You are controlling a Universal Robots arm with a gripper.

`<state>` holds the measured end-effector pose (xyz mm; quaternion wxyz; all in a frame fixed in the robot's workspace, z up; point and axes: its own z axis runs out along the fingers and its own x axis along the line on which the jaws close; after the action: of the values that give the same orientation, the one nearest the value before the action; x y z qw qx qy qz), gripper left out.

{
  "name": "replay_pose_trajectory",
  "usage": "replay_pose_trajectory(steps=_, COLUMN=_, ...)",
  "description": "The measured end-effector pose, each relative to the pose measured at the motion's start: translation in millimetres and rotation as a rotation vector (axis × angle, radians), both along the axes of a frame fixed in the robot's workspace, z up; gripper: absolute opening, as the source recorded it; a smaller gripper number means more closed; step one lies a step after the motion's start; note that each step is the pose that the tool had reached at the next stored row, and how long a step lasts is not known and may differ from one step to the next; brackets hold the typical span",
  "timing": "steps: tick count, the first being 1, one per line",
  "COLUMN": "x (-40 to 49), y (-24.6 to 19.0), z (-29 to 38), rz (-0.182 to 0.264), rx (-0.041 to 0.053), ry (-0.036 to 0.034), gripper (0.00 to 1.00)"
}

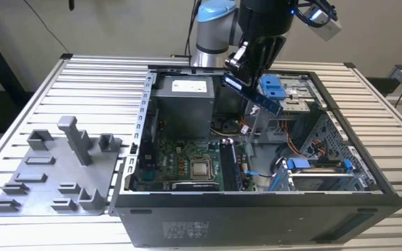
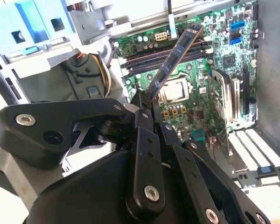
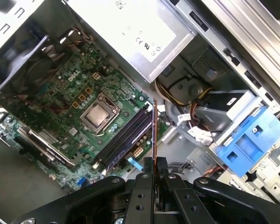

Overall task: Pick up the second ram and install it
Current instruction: 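Insert the second ram into the second slot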

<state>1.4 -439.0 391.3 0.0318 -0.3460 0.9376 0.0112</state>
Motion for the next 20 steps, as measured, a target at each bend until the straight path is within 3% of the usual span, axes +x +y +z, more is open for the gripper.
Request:
replay_pose_trajectory(steps=4, x=0.0, y=-0.2, z=-0.4, rz=-0.041, rx=0.0, ry=0.0009, gripper=0.14)
replay_pose_trajectory(steps=12, x=0.0, y=-0.2, z=-0.7, rz=-0.053, rx=0.0001, ry=0.0009, gripper=0.14)
replay_pose_trajectory(steps=20, x=0.0, y=-0.2, z=-1.9, rz=-0.154, rx=0.0001, ry=0.0016, gripper=0.14)
